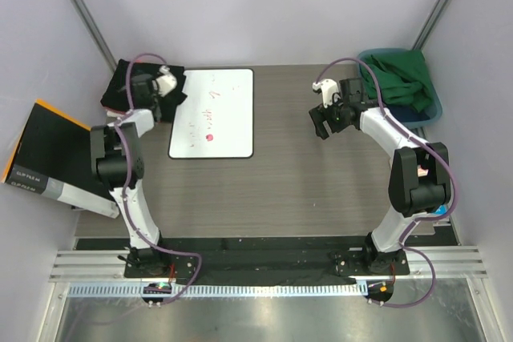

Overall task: Fold and stack the t-shirts
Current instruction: Put the neatly folded tshirt into the corner of the board with the left arm

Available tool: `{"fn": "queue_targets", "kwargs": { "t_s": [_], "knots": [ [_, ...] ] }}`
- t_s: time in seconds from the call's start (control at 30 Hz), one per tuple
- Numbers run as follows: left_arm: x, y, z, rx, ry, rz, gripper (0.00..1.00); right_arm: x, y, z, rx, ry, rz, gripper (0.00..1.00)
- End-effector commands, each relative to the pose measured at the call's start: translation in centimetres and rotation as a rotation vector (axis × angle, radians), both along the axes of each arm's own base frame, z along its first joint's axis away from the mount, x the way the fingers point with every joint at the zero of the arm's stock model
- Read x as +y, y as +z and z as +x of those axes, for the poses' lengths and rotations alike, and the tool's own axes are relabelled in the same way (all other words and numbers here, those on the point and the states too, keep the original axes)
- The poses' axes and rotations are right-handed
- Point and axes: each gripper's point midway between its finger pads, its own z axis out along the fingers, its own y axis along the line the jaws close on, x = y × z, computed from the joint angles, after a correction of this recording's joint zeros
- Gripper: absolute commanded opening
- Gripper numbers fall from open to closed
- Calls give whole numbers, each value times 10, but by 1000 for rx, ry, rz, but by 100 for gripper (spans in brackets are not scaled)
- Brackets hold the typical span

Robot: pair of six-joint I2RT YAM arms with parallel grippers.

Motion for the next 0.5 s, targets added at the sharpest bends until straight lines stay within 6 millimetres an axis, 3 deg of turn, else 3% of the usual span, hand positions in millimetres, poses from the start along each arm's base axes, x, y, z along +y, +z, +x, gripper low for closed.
{"fn": "queue_targets", "kwargs": {
  "t_s": [0.0, 0.03, 0.07, 0.1, 0.17, 0.37, 0.47],
  "knots": [
    [-131, 43, -22, -76, -266, -136, 100, 0, 28, 8, -78, -9, -4, 92],
    [-147, 51, -37, -45, -288, -175, 100, 0, 32, 10, -86, -13, -2, 97],
    [-176, 49, -44, -39, -318, -283, 100, 0, 38, 12, -101, -17, 1, 100],
    [-187, 55, -51, -24, -329, -327, 100, -1, 41, 14, -110, -21, 0, 100],
    [-200, 55, -69, 39, -320, -390, 100, -1, 49, 16, -130, -22, 2, 100],
    [-213, 89, -86, 2, -354, -465, 100, 0, 75, 7, -212, 68, -69, 100],
    [-245, 100, -105, 17, -450, -631, 100, -2, 97, 5, -269, 63, -76, 100]
  ]
}}
